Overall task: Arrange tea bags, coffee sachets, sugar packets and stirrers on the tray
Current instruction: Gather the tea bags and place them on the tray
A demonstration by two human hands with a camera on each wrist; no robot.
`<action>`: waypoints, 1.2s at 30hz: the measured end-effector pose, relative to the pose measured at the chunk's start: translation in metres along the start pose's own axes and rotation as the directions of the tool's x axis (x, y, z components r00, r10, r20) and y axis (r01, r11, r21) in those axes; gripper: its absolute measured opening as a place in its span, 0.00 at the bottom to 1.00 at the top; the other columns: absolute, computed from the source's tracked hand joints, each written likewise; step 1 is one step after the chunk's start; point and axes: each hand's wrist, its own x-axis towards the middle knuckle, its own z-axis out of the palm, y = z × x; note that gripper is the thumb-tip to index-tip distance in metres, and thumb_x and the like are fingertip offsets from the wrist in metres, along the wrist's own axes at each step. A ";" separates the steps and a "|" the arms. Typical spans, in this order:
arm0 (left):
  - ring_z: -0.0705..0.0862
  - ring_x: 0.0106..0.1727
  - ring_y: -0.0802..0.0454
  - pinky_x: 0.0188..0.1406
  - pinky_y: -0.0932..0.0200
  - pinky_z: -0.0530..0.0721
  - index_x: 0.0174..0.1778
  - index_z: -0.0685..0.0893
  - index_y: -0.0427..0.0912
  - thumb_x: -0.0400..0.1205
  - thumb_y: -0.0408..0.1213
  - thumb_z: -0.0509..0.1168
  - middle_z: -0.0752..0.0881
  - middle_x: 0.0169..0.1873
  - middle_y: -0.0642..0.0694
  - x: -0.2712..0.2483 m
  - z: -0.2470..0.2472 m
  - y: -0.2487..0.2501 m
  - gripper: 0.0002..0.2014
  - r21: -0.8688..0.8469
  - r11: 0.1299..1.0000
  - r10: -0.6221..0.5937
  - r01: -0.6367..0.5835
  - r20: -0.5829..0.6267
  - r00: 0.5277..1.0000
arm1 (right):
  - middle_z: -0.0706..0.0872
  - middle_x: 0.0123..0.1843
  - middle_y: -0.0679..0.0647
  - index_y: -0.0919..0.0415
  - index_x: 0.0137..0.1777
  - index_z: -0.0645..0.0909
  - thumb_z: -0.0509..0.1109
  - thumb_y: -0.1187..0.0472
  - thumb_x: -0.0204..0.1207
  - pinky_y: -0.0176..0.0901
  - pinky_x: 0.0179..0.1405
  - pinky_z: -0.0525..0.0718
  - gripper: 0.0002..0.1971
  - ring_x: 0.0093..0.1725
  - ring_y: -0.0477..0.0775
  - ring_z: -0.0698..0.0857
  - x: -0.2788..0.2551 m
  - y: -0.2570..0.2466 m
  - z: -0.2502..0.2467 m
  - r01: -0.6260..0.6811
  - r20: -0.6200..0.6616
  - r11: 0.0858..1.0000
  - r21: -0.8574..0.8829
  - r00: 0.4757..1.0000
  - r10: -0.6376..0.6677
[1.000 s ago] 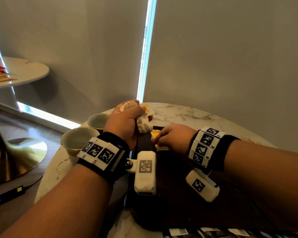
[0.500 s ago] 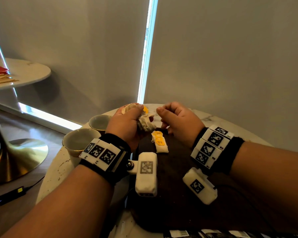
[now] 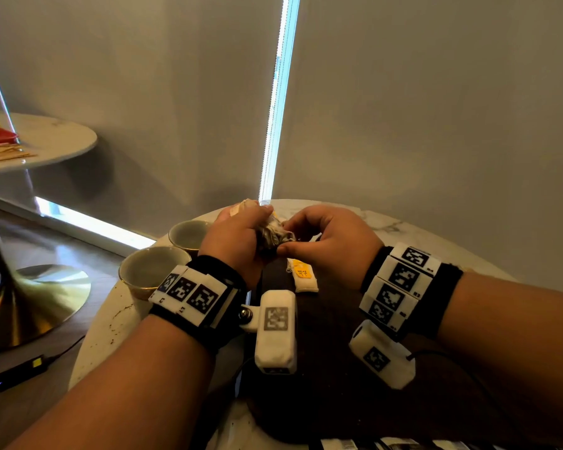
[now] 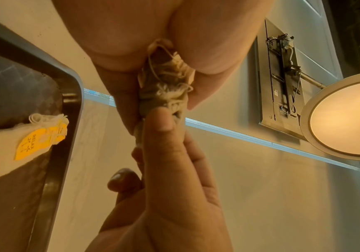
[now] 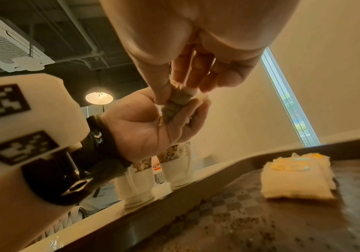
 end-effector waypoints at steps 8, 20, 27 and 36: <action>0.89 0.57 0.29 0.39 0.44 0.90 0.73 0.75 0.44 0.80 0.32 0.73 0.85 0.62 0.31 0.001 -0.001 -0.003 0.26 0.032 0.999 0.009 -0.011 0.044 0.999 | 0.89 0.32 0.49 0.47 0.39 0.82 0.85 0.58 0.68 0.31 0.30 0.81 0.13 0.30 0.39 0.86 -0.001 0.004 -0.002 -0.070 -0.031 0.997 0.012 0.997 0.071; 0.91 0.53 0.31 0.40 0.44 0.91 0.65 0.80 0.43 0.75 0.17 0.70 0.87 0.59 0.30 0.000 -0.004 -0.002 0.25 0.086 0.994 0.063 -0.073 0.119 0.991 | 0.92 0.39 0.53 0.52 0.41 0.87 0.74 0.64 0.78 0.38 0.37 0.84 0.07 0.38 0.48 0.89 -0.003 0.005 -0.002 -0.145 -0.016 0.959 0.245 0.988 0.154; 0.91 0.52 0.31 0.38 0.46 0.90 0.67 0.79 0.42 0.73 0.18 0.73 0.88 0.57 0.29 -0.002 -0.003 -0.003 0.28 0.113 0.990 0.070 -0.084 0.118 0.990 | 0.90 0.38 0.51 0.53 0.41 0.88 0.70 0.77 0.73 0.35 0.31 0.82 0.16 0.32 0.43 0.84 0.002 0.005 -0.007 -0.227 0.032 0.943 0.243 0.974 0.226; 0.92 0.51 0.35 0.42 0.42 0.92 0.67 0.78 0.44 0.77 0.21 0.73 0.86 0.57 0.31 -0.001 -0.002 -0.001 0.25 0.088 0.991 0.096 -0.099 0.033 0.995 | 0.91 0.39 0.53 0.55 0.41 0.89 0.72 0.77 0.73 0.34 0.30 0.83 0.15 0.30 0.44 0.83 0.006 0.004 -0.010 -0.269 0.072 0.927 0.263 0.963 0.259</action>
